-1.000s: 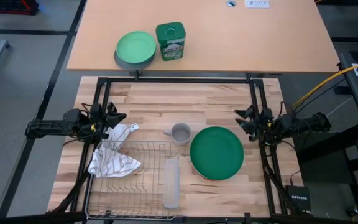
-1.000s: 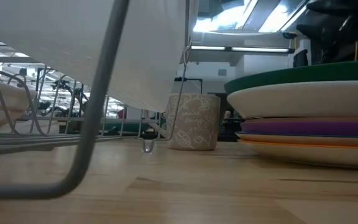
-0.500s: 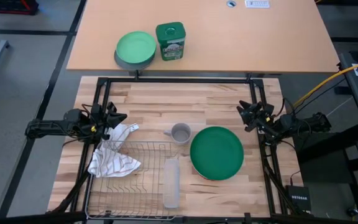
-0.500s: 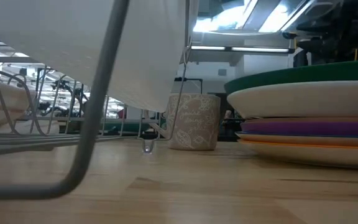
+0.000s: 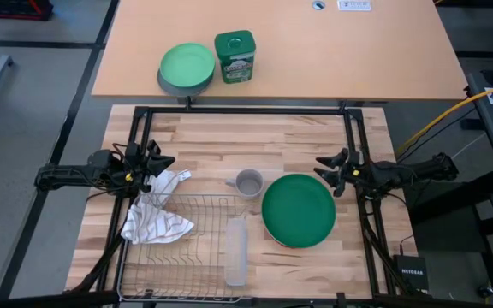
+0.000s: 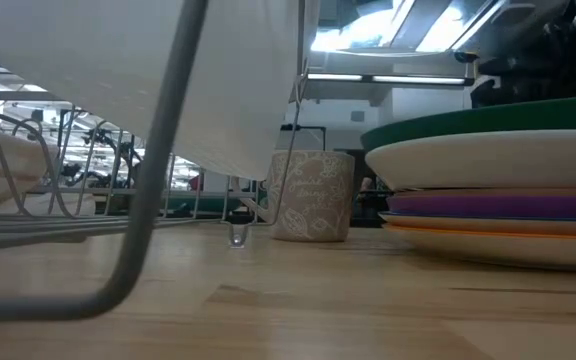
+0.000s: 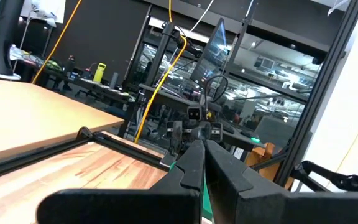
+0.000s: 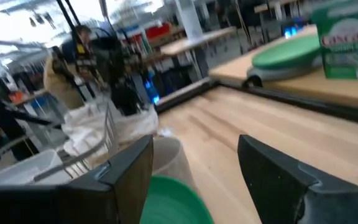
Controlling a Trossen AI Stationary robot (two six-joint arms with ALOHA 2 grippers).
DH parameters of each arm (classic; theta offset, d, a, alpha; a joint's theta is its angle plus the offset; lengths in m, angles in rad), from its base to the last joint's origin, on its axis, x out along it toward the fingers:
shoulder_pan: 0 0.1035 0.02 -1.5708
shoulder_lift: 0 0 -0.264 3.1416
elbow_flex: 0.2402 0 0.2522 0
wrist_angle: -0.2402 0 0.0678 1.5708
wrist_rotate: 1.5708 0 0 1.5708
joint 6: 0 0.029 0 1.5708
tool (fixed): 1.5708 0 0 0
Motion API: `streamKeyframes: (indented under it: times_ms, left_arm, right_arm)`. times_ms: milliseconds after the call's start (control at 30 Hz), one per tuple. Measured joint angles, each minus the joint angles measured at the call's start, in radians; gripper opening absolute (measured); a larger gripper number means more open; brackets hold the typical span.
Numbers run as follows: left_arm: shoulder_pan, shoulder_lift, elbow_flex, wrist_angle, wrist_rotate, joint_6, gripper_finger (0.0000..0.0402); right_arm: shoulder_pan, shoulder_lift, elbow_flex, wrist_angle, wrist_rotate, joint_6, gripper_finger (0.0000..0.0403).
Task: Sort dishes
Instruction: Put the green plate into the dish rack
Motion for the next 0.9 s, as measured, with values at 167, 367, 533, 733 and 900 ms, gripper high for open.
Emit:
streamKeyframes:
  times_ms: [167,367,533,733,900]
  left_arm:
    - [0.000,0.000,0.000,0.000,0.000,0.000,0.0005]
    - [0.000,0.000,0.000,0.000,0.000,0.000,0.0005]
    - [0.000,0.000,0.000,0.000,0.000,0.004,0.0005]
    - [0.000,0.000,0.000,0.000,0.000,0.026,0.0005]
    - [0.000,0.000,0.000,-0.004,0.000,0.026,0.0005]
  right_arm:
    - [0.000,0.102,0.115,-0.170,0.000,0.033,0.0239]
    - [0.000,0.299,0.262,-0.431,-0.027,0.173,0.0239]
    - [0.000,0.490,0.339,-0.555,-0.076,0.258,0.0239]
    - [0.000,0.686,0.403,-0.597,-0.087,0.266,0.0239]
    - [0.000,0.798,0.428,-0.601,-0.051,0.263,0.0239]
